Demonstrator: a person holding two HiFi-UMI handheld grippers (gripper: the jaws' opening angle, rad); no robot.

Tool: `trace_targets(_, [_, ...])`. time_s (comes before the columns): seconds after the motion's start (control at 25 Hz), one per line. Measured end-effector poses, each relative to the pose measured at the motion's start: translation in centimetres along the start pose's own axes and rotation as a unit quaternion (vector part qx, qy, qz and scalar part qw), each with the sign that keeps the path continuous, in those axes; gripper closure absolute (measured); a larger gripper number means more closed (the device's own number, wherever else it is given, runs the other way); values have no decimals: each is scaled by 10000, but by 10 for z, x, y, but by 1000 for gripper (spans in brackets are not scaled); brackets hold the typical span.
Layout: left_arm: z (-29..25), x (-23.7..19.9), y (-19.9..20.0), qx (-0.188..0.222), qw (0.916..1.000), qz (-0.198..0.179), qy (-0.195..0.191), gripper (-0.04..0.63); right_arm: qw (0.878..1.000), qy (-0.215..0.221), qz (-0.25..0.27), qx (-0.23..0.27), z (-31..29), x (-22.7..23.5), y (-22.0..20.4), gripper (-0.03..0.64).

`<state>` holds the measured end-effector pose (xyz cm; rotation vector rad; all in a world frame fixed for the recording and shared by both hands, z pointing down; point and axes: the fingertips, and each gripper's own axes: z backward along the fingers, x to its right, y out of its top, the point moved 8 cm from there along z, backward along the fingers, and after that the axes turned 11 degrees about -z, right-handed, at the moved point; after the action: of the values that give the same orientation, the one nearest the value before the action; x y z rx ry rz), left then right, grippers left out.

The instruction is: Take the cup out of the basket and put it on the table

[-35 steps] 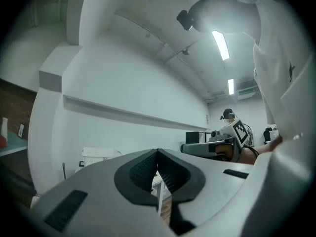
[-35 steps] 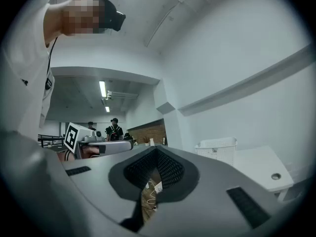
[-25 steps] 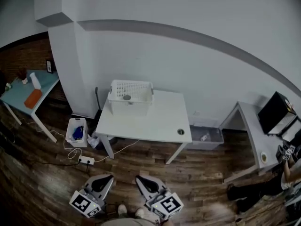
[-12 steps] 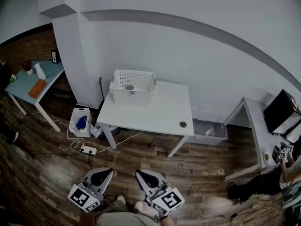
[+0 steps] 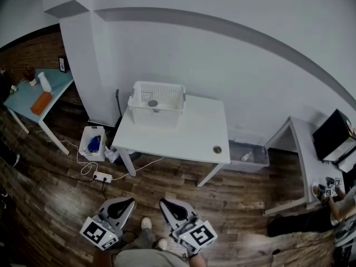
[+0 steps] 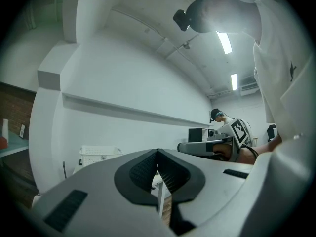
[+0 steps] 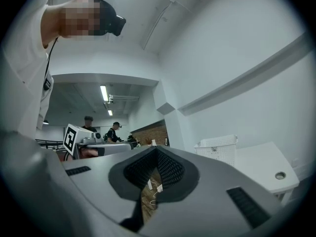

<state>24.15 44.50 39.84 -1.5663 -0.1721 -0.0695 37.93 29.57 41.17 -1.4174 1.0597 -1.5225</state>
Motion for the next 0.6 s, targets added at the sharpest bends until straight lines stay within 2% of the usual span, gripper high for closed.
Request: trace_targets(0.6, [-42,-103,-20,50,9998,27,-188,595,9992,-322,140,-177,-91,49,12,607])
